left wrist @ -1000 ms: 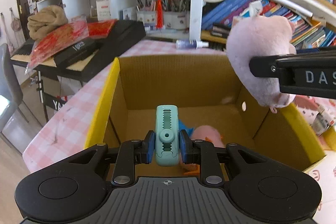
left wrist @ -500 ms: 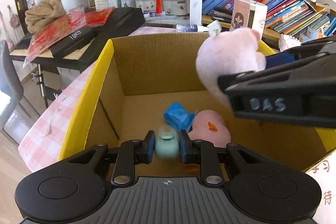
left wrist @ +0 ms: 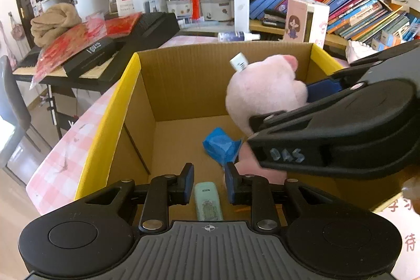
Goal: Organize objects
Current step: 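Open the left gripper over the box dropping the dispenser while the right gripper releases the pig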
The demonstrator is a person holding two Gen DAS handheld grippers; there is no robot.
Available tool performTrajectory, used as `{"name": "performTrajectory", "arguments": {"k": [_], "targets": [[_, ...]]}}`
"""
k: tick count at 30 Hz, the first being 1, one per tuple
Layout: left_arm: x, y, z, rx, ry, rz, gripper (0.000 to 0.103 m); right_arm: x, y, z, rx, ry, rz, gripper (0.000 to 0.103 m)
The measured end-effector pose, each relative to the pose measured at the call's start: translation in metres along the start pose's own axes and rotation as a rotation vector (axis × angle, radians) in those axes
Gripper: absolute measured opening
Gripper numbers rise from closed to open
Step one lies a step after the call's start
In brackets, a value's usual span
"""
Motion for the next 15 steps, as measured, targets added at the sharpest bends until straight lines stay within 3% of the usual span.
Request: {"name": "performTrajectory", "arguments": {"k": [3, 9, 15], "targets": [[0.002, 0.000, 0.006, 0.010, -0.004, -0.011, 0.029, -0.006, -0.001, 0.001, 0.008, -0.011, 0.039, 0.056], [0.001, -0.002, 0.023, 0.052, 0.013, -0.017, 0.054, -0.007, 0.001, 0.011, 0.042, -0.023, 0.020, 0.066], [-0.003, -0.002, 0.043, 0.099, 0.004, 0.001, 0.057, -0.008, 0.004, 0.038, 0.106, -0.040, -0.015, 0.074]]}}
Point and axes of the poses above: each gripper's, at about its wrist camera, not at the fingertips, and z roughly against the way its jaws point, x to its right, y to its top, the point moved 3 cm from there along -z, roughly the way its jaws point, and after that the axes turned 3 degrees about -x, right-handed, at the moved point
